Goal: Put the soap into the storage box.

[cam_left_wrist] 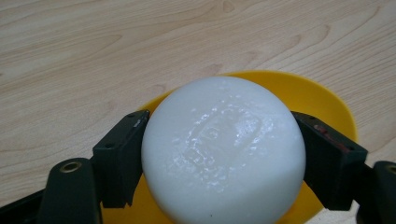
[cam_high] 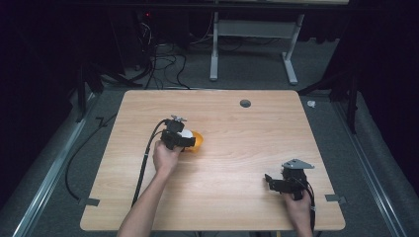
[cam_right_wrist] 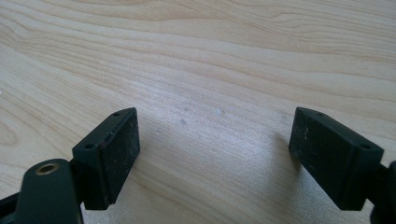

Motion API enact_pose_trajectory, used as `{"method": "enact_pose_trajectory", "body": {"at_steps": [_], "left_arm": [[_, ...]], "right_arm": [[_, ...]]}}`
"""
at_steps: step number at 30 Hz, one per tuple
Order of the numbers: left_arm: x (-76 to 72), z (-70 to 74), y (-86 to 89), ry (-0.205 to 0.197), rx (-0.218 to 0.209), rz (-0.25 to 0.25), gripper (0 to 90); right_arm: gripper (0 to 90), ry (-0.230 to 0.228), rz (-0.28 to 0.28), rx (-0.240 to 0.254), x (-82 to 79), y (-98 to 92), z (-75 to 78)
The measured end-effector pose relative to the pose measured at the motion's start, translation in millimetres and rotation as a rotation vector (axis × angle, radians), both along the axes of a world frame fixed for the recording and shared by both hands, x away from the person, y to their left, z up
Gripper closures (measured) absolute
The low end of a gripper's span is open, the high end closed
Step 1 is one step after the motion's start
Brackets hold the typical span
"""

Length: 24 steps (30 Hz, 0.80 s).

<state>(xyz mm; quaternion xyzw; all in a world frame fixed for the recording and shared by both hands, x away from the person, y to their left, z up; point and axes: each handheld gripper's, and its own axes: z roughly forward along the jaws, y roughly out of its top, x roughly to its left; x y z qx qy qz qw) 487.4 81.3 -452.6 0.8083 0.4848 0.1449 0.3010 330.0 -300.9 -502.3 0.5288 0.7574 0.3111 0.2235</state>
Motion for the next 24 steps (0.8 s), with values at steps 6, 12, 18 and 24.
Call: {"method": "enact_pose_trajectory", "body": {"at_steps": [6, 12, 18, 24], "left_arm": [[-0.2, -2.1, -2.2, -0.003, 0.04, 0.007, 24.2], [-1.4, -0.1, -3.0, -0.017, 0.035, 0.005, 24.0], [-3.7, 6.5, -0.7, -0.041, 0.015, 0.011, 22.3], [-5.6, 10.8, 1.2, -0.055, 0.002, 0.013, 21.9]], "right_arm": [[17.3, -0.001, 0.0, -0.001, 0.0, 0.0, -0.1], [17.3, 0.0, -0.001, -0.001, -0.1, 0.1, 0.0], [17.2, 0.0, 0.0, -0.001, 0.0, 0.1, -0.1], [17.2, -0.002, 0.0, -0.002, 0.1, 0.0, -0.1]]}}
